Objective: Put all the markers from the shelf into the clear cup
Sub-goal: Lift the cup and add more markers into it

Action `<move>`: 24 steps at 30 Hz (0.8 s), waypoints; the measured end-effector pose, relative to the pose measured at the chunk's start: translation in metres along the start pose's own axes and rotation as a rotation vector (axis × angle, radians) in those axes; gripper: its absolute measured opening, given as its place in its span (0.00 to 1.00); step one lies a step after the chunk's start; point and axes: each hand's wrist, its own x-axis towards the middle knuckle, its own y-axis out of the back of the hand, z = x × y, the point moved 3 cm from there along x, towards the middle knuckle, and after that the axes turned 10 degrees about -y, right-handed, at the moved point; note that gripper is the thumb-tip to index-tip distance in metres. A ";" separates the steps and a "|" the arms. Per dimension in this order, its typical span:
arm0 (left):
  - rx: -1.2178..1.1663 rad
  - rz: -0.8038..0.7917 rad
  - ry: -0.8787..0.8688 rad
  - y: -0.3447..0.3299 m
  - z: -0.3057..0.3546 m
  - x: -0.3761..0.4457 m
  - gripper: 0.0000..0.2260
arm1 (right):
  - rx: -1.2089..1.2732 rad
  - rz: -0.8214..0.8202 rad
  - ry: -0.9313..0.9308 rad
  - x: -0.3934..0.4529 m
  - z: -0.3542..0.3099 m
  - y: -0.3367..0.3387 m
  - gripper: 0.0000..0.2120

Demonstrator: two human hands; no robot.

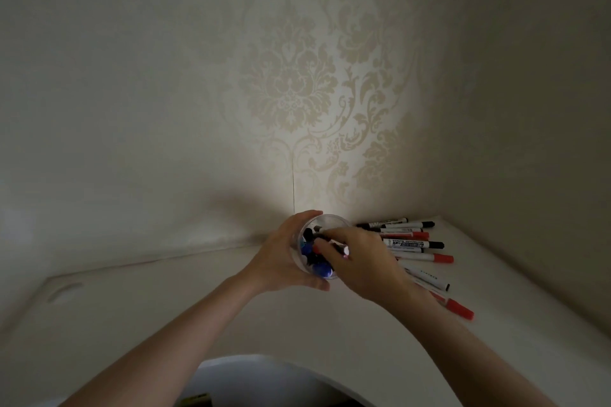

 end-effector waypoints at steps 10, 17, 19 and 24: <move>0.036 0.059 -0.046 -0.003 -0.003 0.002 0.43 | -0.635 0.180 0.273 -0.009 -0.017 -0.037 0.24; 0.029 0.042 -0.042 -0.001 -0.005 -0.002 0.46 | -0.230 0.088 0.079 0.004 -0.023 -0.037 0.24; 0.014 0.038 -0.031 0.001 -0.007 -0.002 0.48 | -0.232 0.064 0.116 0.013 -0.024 -0.034 0.21; 0.014 0.025 -0.014 0.003 -0.009 -0.003 0.52 | -0.372 0.005 0.097 0.008 -0.019 -0.026 0.17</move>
